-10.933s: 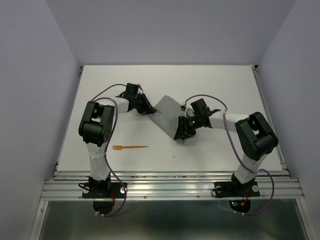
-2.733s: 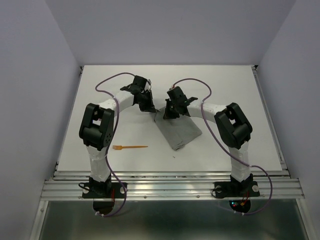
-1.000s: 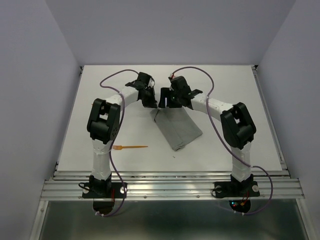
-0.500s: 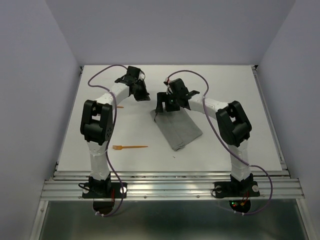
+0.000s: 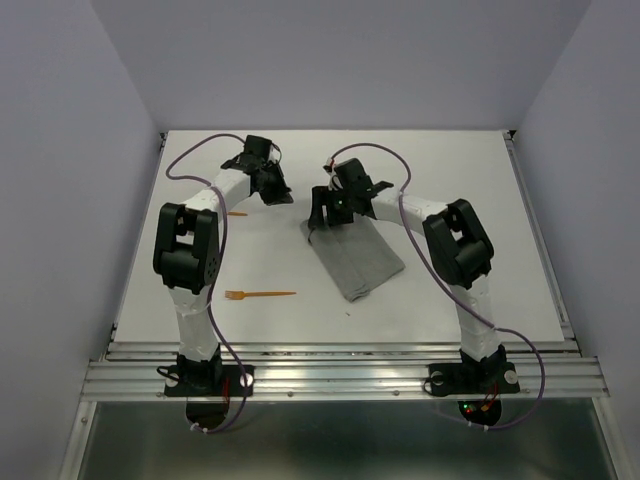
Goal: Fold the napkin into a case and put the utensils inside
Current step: Smooth out the 2/3-rectangle-folded napkin at the center of the board.
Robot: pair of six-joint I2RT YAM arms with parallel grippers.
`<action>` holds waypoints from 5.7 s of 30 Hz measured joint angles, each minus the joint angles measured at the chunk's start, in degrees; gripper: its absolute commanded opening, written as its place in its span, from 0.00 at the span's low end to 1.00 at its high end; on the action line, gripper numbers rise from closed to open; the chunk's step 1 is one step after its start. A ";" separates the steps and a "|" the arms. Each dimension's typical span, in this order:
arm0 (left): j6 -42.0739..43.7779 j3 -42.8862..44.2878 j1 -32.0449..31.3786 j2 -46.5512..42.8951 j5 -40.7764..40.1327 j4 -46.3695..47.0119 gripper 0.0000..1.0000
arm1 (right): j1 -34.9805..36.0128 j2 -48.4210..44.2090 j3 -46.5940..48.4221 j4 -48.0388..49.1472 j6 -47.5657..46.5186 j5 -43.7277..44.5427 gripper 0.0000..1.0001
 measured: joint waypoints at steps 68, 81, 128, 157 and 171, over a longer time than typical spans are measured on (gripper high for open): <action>1.14 -6.67 -4.26 -3.56 4.11 1.66 0.00 | -0.96 4.04 11.39 -4.83 -8.20 -6.71 0.01; 1.16 -6.67 -5.09 0.20 3.98 1.57 0.00 | -1.86 9.14 13.81 -7.58 -11.91 -9.07 0.01; 1.60 -6.75 -5.14 3.23 2.16 2.58 0.00 | -1.36 -26.62 -33.11 -0.92 1.25 6.14 0.01; 2.73 -6.12 -6.01 2.16 1.22 -0.44 0.00 | 6.38 -11.91 -17.99 1.66 4.79 8.50 0.01; 3.23 -5.57 -6.01 0.35 1.07 -1.38 0.00 | 6.34 -9.64 -13.33 -1.07 4.55 14.29 0.01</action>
